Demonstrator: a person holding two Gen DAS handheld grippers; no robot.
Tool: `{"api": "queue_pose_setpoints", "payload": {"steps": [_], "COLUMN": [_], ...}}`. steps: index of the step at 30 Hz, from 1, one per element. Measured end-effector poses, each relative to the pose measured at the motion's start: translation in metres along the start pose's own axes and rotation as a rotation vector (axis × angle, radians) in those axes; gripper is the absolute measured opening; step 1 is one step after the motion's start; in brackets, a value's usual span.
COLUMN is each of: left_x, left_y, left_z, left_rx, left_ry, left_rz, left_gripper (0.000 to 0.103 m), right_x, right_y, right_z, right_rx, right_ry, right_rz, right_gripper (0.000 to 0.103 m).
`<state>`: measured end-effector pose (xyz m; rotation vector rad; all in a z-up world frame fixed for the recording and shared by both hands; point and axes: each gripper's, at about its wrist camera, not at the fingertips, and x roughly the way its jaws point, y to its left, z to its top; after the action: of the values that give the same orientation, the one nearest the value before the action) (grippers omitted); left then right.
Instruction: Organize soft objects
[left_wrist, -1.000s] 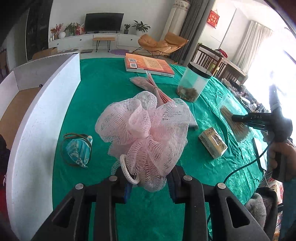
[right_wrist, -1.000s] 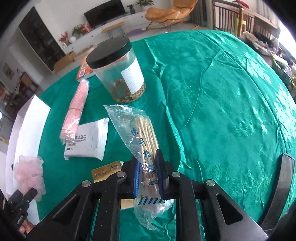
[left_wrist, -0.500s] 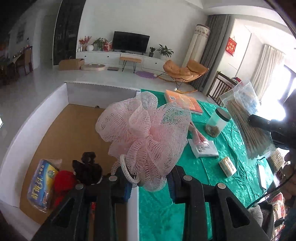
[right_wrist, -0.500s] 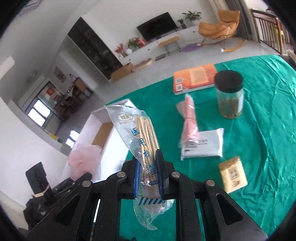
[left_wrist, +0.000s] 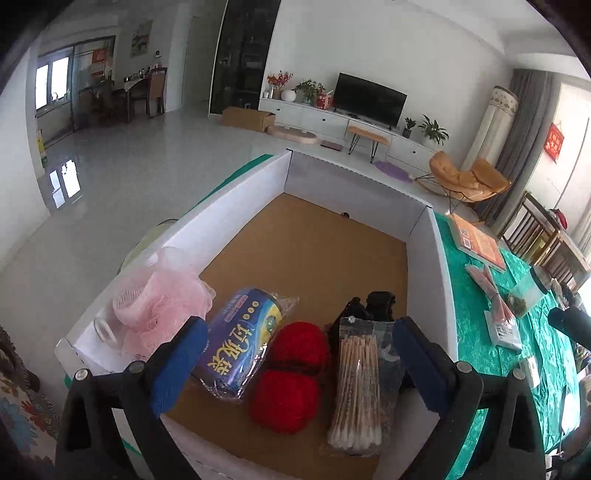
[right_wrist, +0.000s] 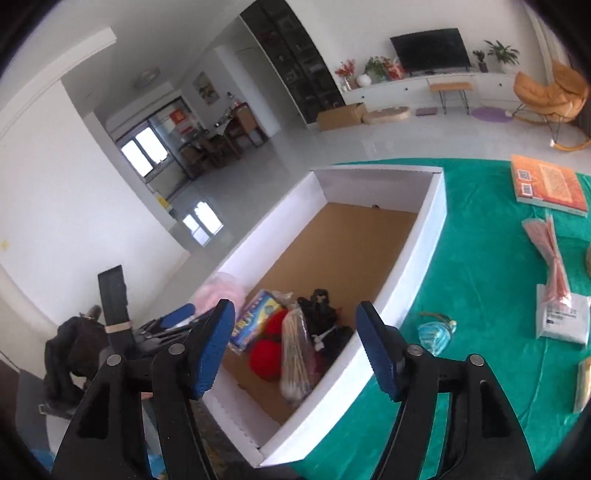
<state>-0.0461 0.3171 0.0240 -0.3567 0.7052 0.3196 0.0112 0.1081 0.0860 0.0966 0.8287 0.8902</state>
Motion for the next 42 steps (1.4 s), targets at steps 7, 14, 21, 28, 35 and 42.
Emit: {"api": "queue_pose_setpoints", "payload": {"steps": [7, 14, 21, 28, 35, 42], "left_x": [0.003, 0.044, 0.045, 0.075, 0.131, 0.139], "left_y": [-0.122, -0.232, -0.263, -0.269, -0.288, -0.302], "left_z": [-0.023, -0.091, -0.118, -0.123, -0.123, -0.129], "left_rx": [0.168, 0.303, 0.388, 0.407, 0.395, 0.474], "left_ry": [0.038, 0.258, 0.273, 0.29, 0.284, 0.228], "left_rz": [-0.278, -0.416, -0.392, -0.346, -0.302, -0.248], "left_gripper": [0.1, 0.1, 0.1, 0.1, 0.1, 0.1], "right_x": [-0.022, -0.053, -0.08, -0.133, -0.133, -0.089], "right_y": [-0.115, -0.216, -0.269, -0.355, -0.307, -0.272], "right_z": [-0.073, -0.152, -0.148, -0.133, -0.155, -0.152], "right_rx": [0.046, 0.307, 0.319, 0.564, 0.513, 0.304], "right_ry": [0.028, 0.069, 0.086, -0.103, -0.128, 0.001], "right_rz": [-0.417, -0.527, -0.664, -0.833, -0.745, -0.819], "right_gripper": [0.072, 0.072, 0.072, 0.073, 0.073, 0.073]}}
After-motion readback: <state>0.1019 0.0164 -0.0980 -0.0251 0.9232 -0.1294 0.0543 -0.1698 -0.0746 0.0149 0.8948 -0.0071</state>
